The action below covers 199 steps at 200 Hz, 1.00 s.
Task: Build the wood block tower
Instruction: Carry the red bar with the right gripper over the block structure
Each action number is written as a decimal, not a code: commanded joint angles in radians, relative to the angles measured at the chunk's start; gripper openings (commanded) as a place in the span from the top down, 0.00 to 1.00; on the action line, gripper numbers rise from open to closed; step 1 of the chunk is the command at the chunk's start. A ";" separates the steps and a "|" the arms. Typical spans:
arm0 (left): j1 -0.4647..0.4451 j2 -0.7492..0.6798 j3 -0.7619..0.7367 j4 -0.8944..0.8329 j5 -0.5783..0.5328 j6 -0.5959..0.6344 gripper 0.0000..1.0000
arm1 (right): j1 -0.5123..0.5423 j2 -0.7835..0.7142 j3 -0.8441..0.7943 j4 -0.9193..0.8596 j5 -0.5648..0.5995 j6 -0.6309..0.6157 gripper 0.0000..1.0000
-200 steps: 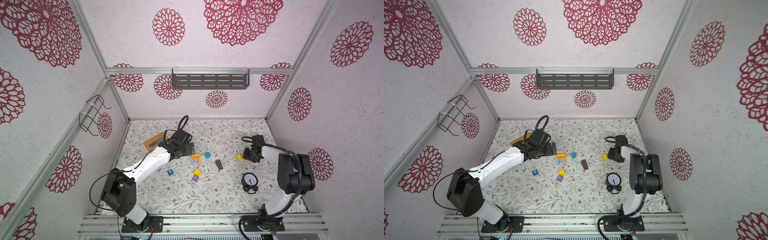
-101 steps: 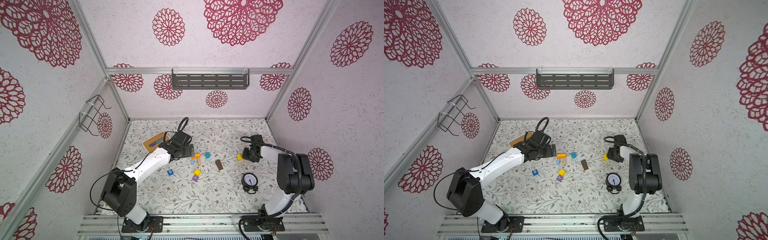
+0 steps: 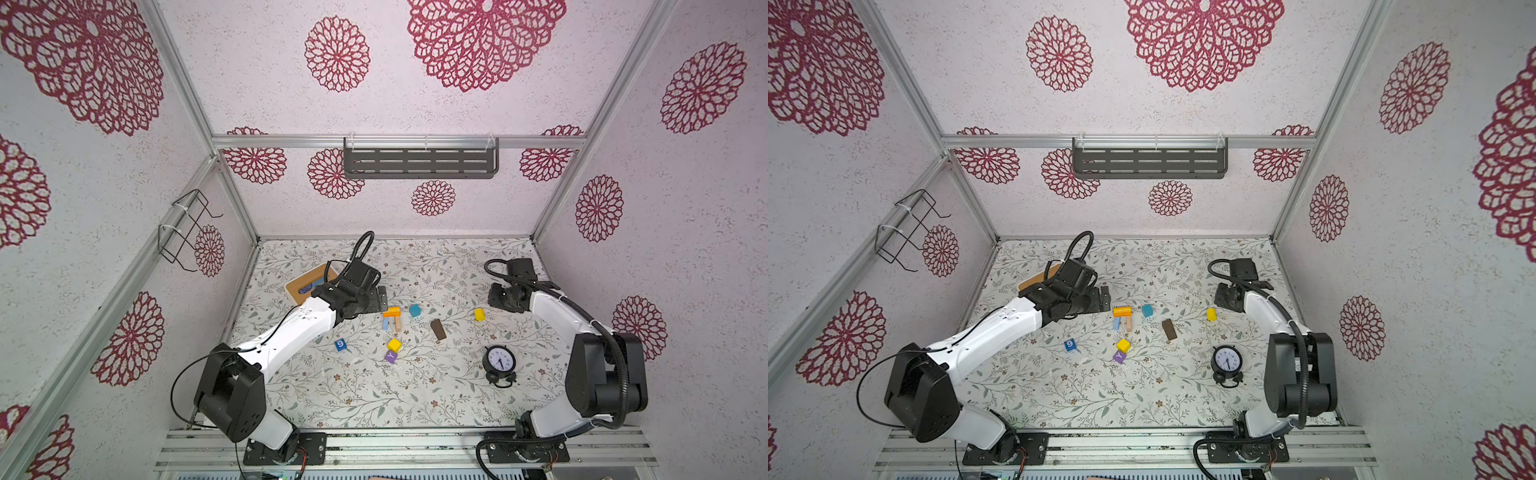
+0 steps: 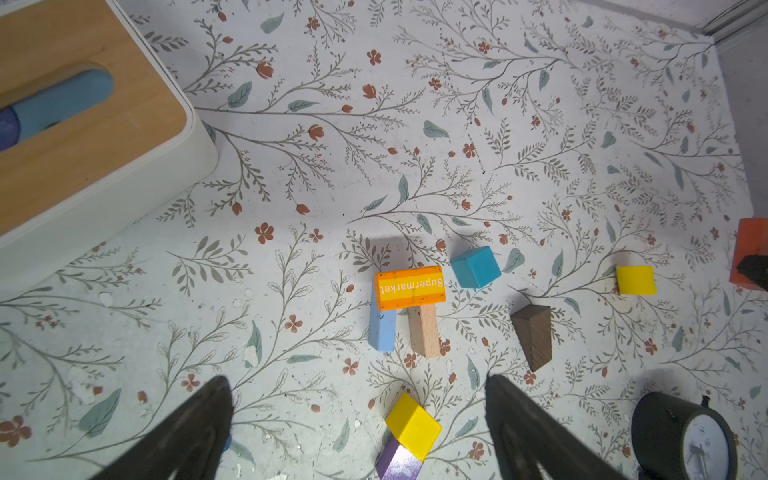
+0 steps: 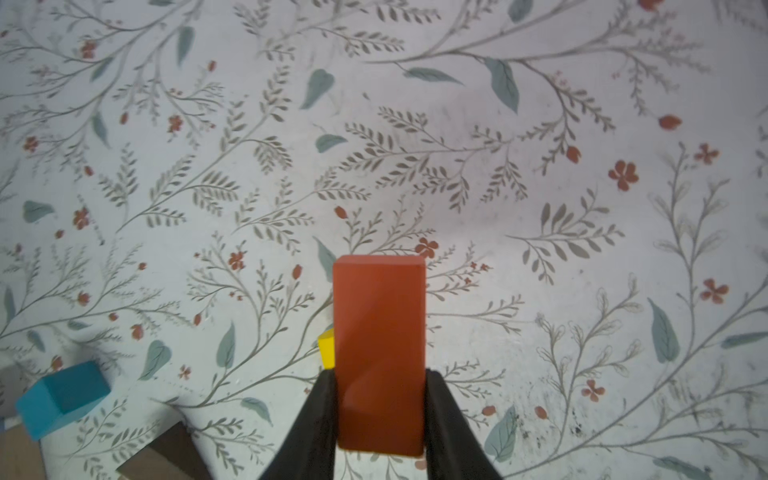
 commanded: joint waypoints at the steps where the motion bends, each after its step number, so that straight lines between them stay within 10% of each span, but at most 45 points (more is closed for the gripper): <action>1: 0.023 -0.067 -0.042 0.000 -0.008 -0.007 0.03 | 0.083 -0.043 0.056 -0.078 -0.030 -0.086 0.73; 102: 0.084 -0.323 -0.306 0.000 -0.049 -0.064 0.03 | 0.459 -0.031 0.121 -0.107 -0.041 -0.382 0.75; 199: 0.086 -0.472 -0.510 0.054 -0.120 -0.139 0.03 | 0.590 0.101 0.254 -0.168 -0.170 -0.612 0.74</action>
